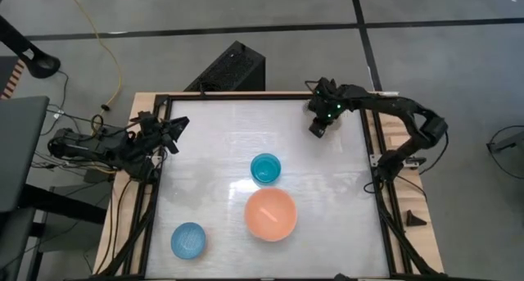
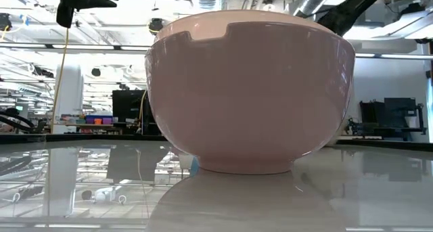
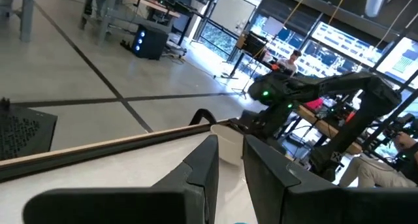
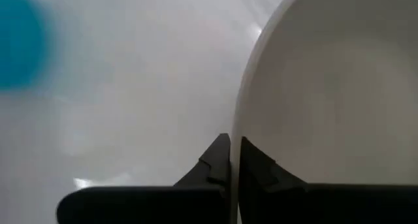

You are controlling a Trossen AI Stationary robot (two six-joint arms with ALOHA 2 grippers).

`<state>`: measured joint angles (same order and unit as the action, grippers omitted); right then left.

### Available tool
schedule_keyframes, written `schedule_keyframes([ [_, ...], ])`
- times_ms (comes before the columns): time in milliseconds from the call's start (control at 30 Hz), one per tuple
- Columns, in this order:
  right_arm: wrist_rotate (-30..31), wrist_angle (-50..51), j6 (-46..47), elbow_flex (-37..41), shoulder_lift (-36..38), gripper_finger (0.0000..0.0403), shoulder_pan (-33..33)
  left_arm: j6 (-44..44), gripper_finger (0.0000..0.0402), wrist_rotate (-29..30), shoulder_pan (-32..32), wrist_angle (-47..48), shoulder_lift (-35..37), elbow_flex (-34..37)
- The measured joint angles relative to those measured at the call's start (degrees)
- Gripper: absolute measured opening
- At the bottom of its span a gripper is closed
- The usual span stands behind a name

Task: Nest bowls inside each other
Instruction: Stack the gray bowl on top of the orange bowl

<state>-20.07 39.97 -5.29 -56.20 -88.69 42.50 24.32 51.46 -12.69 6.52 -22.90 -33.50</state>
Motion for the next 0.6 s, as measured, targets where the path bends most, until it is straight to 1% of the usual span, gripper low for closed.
schedule_keyframes([
  [133, -12.58, -4.67, 3.97, 0.32, 5.72, 0.0031, -0.38, -1.16, 0.0059, 0.24, -0.02, 0.02, 0.00, 0.00],
  [233, -18.29, -9.28, 9.83, 0.63, 10.70, 0.0031, -2.18, -1.16, 0.0059, 0.42, 0.00, 0.02, 0.00, -0.01],
  [300, -20.51, -14.26, 13.22, 0.35, 14.02, 0.0031, -4.35, -1.19, 0.0059, 0.41, -0.02, 0.02, 0.00, 0.00],
  [367, -21.09, -17.11, 17.06, 0.35, 16.96, 0.0031, -7.45, -1.25, 0.0059, 0.39, -0.02, 0.04, 0.00, 0.00],
  [433, -20.37, -20.25, 20.30, 0.39, 19.20, 0.0031, -11.29, -1.69, 0.0059, 0.42, -0.02, 0.04, 0.00, -0.02],
  [500, -18.08, -22.87, 23.70, 0.39, 20.92, 0.0031, -15.95, -2.22, 0.0059, 0.42, -0.01, 0.04, 0.00, 0.00],
  [600, -12.23, -25.78, 27.98, 0.39, 22.51, 0.0031, -24.12, -3.07, 0.0059, 0.42, -0.01, 0.06, 0.00, -0.01],
])
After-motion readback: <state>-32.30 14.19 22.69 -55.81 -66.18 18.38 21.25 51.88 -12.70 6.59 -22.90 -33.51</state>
